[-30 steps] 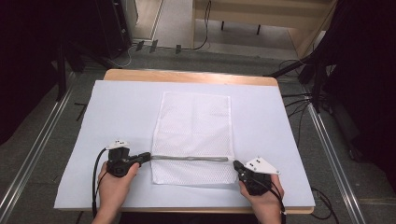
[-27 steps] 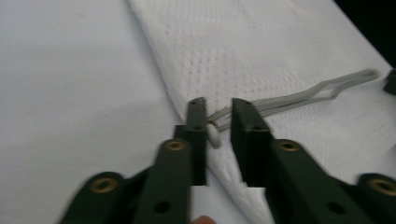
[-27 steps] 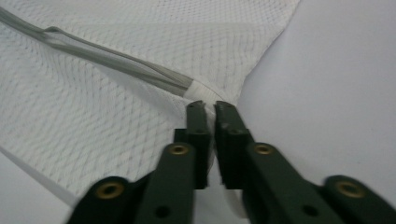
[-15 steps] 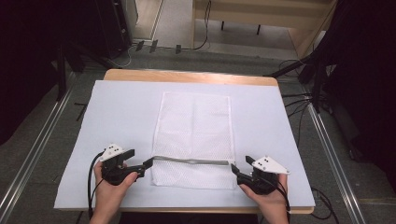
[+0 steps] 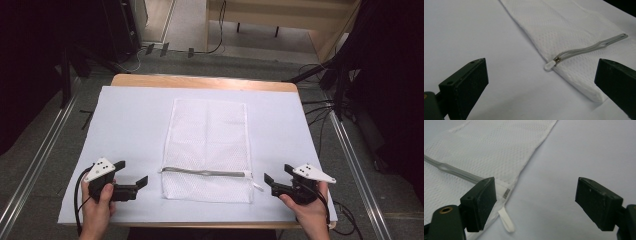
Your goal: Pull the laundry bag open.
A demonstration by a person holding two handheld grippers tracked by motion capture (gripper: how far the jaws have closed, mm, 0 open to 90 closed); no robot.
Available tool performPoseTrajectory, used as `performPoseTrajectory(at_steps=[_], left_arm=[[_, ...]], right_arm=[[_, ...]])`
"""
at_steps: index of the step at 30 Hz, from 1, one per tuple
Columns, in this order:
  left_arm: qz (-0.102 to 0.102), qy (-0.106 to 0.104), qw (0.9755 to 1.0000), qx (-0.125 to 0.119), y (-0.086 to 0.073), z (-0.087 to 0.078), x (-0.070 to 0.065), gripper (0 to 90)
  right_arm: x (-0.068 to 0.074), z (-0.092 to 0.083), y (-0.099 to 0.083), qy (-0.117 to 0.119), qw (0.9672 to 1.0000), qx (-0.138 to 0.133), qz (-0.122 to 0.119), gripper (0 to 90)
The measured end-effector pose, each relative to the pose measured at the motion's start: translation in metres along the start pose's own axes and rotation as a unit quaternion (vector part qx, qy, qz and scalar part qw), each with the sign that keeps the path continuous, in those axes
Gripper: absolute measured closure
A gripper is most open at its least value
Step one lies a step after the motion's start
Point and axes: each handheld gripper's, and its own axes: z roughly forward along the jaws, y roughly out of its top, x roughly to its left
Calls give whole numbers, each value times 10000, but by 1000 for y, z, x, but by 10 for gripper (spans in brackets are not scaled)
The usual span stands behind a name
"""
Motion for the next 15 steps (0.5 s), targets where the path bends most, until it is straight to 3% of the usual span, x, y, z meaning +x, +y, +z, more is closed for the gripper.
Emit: performPoseTrajectory(at_steps=[8, 15], left_arm=[[28, 181, 9998, -20, -2, -7, 19, 0], [-38, 186, 9998, -60, -4, -10, 29, 0]], right_arm=[[-29, -11, -5, -366, 9991, -8, 206, 175], [-49, -21, -10, -623, 9974, -46, 368, 173]])
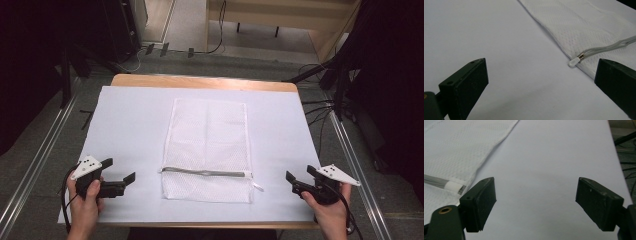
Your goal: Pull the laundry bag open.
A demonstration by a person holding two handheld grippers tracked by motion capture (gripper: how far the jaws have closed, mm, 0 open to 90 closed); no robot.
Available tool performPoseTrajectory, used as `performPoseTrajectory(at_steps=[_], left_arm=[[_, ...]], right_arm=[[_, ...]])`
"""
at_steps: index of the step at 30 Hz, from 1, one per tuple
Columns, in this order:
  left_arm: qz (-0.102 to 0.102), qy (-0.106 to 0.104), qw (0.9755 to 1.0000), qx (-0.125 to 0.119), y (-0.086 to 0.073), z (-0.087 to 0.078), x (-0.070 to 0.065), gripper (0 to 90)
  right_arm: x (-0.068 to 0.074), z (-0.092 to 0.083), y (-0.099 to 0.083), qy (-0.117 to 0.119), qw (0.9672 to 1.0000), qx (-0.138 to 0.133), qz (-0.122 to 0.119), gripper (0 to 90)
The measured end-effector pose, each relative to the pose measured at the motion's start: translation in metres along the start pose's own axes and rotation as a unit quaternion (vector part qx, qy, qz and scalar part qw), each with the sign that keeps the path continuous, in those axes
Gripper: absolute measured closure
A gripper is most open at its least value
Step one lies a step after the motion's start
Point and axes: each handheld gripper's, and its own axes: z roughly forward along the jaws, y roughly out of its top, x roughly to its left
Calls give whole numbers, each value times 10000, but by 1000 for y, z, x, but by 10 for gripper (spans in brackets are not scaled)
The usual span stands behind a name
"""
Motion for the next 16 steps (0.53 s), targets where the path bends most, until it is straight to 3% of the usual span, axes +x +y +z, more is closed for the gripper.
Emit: performPoseTrajectory(at_steps=[4, 16], left_arm=[[-10, -2, 10000, 17, -1, -1, 4, 0], [-19, 47, 9999, 93, -3, 2, 5, 0]], right_arm=[[-11, -4, -3, -139, 9998, -44, 111, 174], [-12, 0, -5, -225, 9997, 28, 119, 174]])
